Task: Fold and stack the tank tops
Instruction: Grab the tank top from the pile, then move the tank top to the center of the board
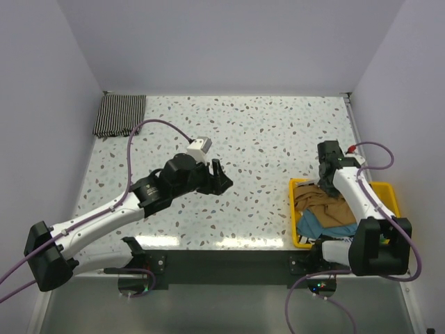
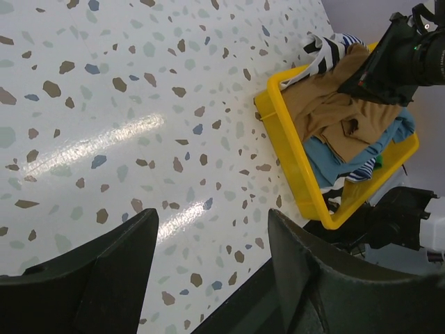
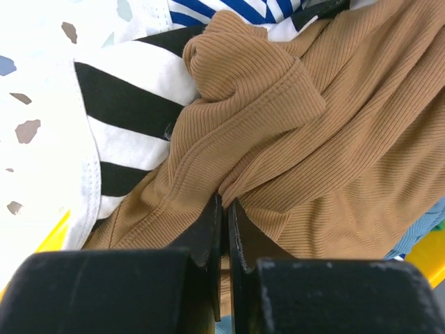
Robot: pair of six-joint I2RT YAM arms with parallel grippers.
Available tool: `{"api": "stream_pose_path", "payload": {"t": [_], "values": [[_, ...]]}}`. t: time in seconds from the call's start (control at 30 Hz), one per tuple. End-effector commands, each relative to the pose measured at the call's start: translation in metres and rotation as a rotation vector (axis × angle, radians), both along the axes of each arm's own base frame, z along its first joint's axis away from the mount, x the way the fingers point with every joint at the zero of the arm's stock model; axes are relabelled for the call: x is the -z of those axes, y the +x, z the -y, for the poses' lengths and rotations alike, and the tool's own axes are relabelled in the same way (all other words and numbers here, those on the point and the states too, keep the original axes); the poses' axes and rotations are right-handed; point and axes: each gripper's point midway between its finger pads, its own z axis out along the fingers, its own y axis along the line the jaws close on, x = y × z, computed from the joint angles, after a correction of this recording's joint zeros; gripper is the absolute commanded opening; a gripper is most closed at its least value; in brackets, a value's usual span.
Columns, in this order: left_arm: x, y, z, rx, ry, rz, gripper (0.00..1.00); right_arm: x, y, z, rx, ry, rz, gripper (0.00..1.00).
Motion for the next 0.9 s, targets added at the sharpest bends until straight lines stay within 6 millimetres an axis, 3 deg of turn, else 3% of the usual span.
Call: {"api": "stream_pose_path", "payload": {"t": [0.0, 0.13, 0.17, 0.23, 0.27, 0.33, 0.37, 0.43, 0.47, 0.53, 0.57, 0.63, 0.73, 0.77, 0.87], "values": [[-0.009, 0.001, -0.005, 0.003, 0.012, 0.056, 0.69, -0.033, 0.012, -0.001, -0.035, 0.007, 0.100, 0.00], [-0.024, 0.004, -0.010, -0.016, 0.012, 0.086, 0.70, -0.093, 0.025, -0.009, -0.116, 0.034, 0.248, 0.00], [-0.033, 0.005, -0.011, -0.021, -0.001, 0.102, 0.70, -0.123, 0.035, -0.015, -0.169, 0.044, 0.322, 0.00], [-0.041, 0.008, -0.016, -0.044, 0.000, 0.119, 0.71, -0.156, 0.044, -0.035, -0.253, 0.131, 0.423, 0.00], [-0.053, 0.009, -0.017, -0.056, -0.014, 0.136, 0.72, -0.190, 0.053, -0.048, -0.317, 0.156, 0.507, 0.00], [-0.061, 0.015, -0.026, -0.095, -0.008, 0.151, 0.72, -0.217, 0.065, -0.071, -0.402, 0.201, 0.558, 0.00], [-0.076, 0.019, -0.031, -0.116, -0.023, 0.174, 0.73, -0.253, 0.070, -0.096, -0.488, 0.214, 0.638, 0.00], [-0.085, 0.030, -0.047, -0.176, -0.018, 0.193, 0.73, -0.275, 0.082, -0.120, -0.543, 0.203, 0.662, 0.00], [-0.099, 0.033, -0.055, -0.201, -0.033, 0.215, 0.74, -0.309, 0.080, -0.150, -0.628, 0.233, 0.736, 0.00], [-0.108, 0.046, -0.076, -0.267, -0.032, 0.226, 0.74, -0.328, 0.086, -0.180, -0.695, 0.258, 0.762, 0.00], [-0.120, 0.047, -0.084, -0.286, -0.044, 0.249, 0.74, -0.354, 0.078, -0.200, -0.752, 0.295, 0.824, 0.00], [-0.137, 0.049, -0.097, -0.331, -0.047, 0.282, 0.74, -0.380, 0.074, -0.221, -0.806, 0.340, 0.891, 0.00], [-0.148, 0.049, -0.109, -0.375, -0.037, 0.302, 0.75, -0.397, 0.060, -0.262, -0.917, 0.441, 0.942, 0.00], [-0.155, 0.047, -0.111, -0.382, -0.047, 0.313, 0.75, -0.398, 0.053, -0.279, -0.967, 0.477, 0.939, 0.00], [-0.161, 0.047, -0.115, -0.398, -0.052, 0.324, 0.75, -0.392, 0.056, -0.294, -0.999, 0.490, 0.927, 0.00]]}}
